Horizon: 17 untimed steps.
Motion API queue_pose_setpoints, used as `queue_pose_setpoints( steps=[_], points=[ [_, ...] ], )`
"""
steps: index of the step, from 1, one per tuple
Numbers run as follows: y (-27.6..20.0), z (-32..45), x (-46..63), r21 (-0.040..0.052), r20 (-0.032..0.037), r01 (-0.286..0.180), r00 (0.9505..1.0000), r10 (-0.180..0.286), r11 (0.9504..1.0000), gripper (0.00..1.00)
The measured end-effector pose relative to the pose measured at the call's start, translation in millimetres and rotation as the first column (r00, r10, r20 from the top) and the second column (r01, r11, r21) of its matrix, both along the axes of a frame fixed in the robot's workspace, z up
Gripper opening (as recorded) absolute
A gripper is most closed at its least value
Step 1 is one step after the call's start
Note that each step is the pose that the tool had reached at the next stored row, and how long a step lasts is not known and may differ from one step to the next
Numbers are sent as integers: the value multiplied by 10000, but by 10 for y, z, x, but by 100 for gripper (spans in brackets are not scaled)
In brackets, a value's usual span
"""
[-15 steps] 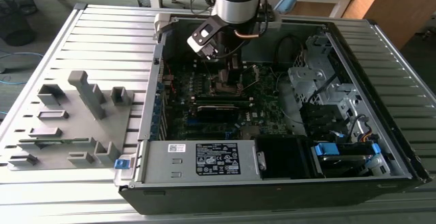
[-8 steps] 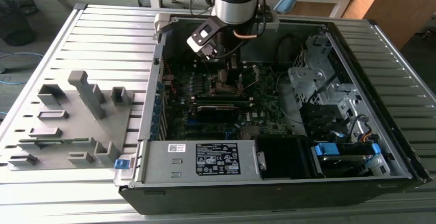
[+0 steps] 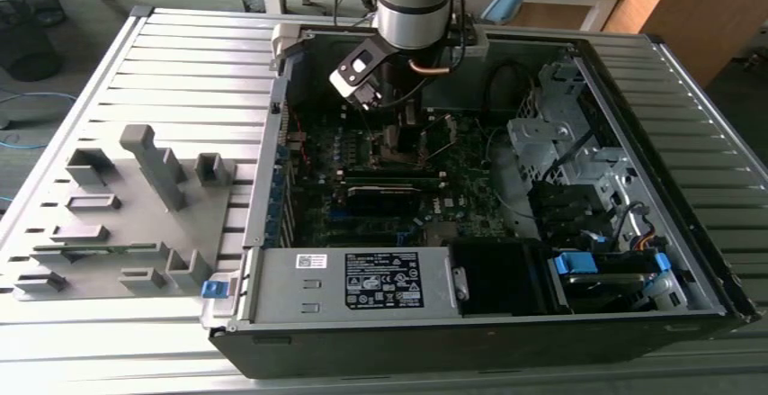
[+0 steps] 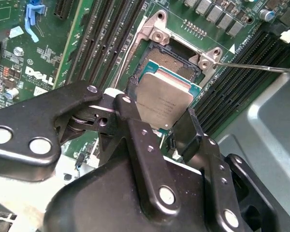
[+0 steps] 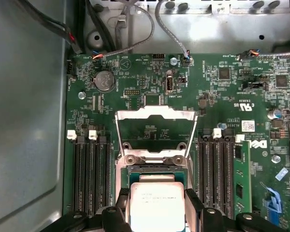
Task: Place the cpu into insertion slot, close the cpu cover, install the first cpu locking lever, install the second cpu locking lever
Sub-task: 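Place the cpu into insertion slot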
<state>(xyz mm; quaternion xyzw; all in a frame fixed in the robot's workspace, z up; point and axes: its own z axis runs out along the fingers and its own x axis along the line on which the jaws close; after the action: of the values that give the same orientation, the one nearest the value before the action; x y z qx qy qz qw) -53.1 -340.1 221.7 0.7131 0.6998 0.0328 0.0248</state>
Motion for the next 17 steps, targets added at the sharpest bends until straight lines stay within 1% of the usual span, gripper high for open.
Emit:
queue_pose_setpoints(
  steps=[4, 11, 17],
  points=[
    [1, -13, 0, 3, 1, 1, 10000, -1, 10000, 54],
    [0, -85, -1, 1, 0, 1, 10000, -1, 10000, 54],
    [0, -111, -1, -1, -1, 1, 10000, -1, 10000, 54]
  ],
)
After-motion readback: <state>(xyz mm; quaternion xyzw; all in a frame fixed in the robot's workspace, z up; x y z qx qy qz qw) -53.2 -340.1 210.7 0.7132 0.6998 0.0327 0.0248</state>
